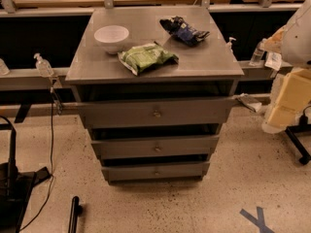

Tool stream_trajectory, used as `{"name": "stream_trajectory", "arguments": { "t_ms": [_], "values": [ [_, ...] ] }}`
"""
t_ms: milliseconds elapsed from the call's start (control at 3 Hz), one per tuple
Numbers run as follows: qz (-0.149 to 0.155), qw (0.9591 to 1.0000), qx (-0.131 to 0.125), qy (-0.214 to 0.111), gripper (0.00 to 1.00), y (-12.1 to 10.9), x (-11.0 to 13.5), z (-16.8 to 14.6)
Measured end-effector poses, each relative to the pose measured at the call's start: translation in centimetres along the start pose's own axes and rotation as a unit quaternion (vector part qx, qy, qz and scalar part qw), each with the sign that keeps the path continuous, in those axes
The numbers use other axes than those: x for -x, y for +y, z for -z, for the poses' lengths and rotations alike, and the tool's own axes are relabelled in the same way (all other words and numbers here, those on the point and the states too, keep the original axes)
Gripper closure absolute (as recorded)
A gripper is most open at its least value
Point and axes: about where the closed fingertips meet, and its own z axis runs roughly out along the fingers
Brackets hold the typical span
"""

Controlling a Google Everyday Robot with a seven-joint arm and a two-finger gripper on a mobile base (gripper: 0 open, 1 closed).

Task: Open middle drawer

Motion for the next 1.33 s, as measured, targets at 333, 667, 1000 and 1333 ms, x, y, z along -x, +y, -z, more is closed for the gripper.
{"name": "stream_trajectory", "arguments": {
  "t_ms": [333,667,1000,1333],
  "values": [
    [0.000,1.0000,0.000,0.000,0.00,0.0,0.0,0.0],
    [-0.018,0.9997,0.018,-0.003,0.00,0.1,-0.5,-3.2],
    [-0.068,0.9964,0.049,0.010,0.00,-0.1,-3.0,-5.6],
    [-0.068,0.9964,0.049,0.010,0.00,-0.1,-3.0,-5.6]
  ]
}}
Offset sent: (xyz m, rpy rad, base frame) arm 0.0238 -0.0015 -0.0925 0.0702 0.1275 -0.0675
